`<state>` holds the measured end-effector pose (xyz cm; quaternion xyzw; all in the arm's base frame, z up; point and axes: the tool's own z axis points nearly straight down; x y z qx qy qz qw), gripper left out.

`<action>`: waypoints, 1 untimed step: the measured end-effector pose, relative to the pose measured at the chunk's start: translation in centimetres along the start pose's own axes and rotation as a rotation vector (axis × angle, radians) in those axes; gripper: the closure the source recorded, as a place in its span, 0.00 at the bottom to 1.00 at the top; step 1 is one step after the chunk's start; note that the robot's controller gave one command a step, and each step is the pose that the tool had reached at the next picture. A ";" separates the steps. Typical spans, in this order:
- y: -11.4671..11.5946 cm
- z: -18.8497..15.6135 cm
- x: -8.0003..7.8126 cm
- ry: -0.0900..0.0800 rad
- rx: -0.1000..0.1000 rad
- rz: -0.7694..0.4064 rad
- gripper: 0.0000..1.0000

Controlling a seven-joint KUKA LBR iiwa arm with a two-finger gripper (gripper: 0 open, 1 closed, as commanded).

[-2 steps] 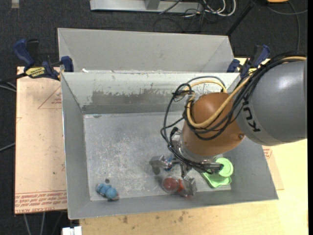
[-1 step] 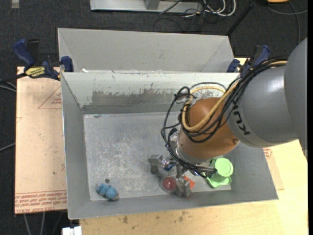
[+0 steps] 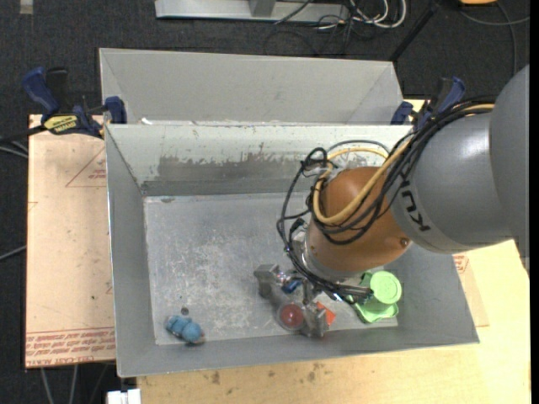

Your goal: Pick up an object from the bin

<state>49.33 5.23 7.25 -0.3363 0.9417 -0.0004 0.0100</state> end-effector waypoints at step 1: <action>0.1 0.1 0.1 0.004 -0.003 0.000 1.00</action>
Offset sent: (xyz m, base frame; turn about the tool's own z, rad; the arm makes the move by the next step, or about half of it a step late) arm 0.0000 0.0000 0.0000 0.0000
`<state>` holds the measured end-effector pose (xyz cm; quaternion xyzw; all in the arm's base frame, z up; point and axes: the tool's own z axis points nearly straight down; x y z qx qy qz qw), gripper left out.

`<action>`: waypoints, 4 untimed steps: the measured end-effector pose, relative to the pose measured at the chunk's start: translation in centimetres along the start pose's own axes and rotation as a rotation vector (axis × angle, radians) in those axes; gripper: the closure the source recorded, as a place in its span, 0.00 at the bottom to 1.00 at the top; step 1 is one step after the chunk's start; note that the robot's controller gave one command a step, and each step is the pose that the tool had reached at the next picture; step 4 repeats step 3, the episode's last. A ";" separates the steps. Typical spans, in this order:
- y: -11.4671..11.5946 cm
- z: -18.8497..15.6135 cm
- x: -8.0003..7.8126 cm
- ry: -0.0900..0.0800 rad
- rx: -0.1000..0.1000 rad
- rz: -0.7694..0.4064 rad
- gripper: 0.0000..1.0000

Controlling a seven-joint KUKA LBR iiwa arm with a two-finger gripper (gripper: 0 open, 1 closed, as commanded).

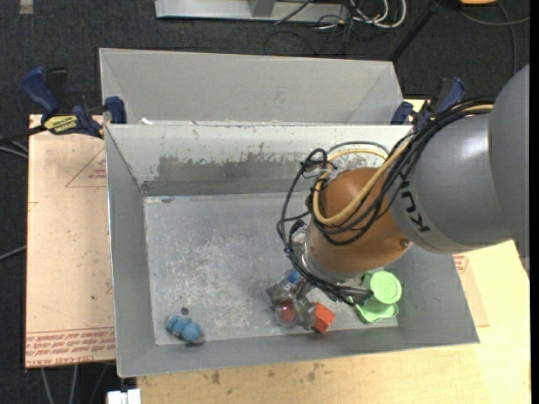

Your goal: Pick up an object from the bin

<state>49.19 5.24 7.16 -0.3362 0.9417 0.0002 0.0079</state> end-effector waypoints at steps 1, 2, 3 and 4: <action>0.0 -1.6 -0.1 0.012 -0.005 0.002 1.00; 0.0 -4.0 -0.3 0.011 -0.004 0.004 1.00; 0.0 -5.4 -0.5 0.012 -0.004 0.006 1.00; 0.0 -5.4 -0.5 0.012 -0.004 0.006 1.00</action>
Offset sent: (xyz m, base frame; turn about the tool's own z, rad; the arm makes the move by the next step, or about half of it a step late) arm 0.0001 0.0001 0.0156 0.0000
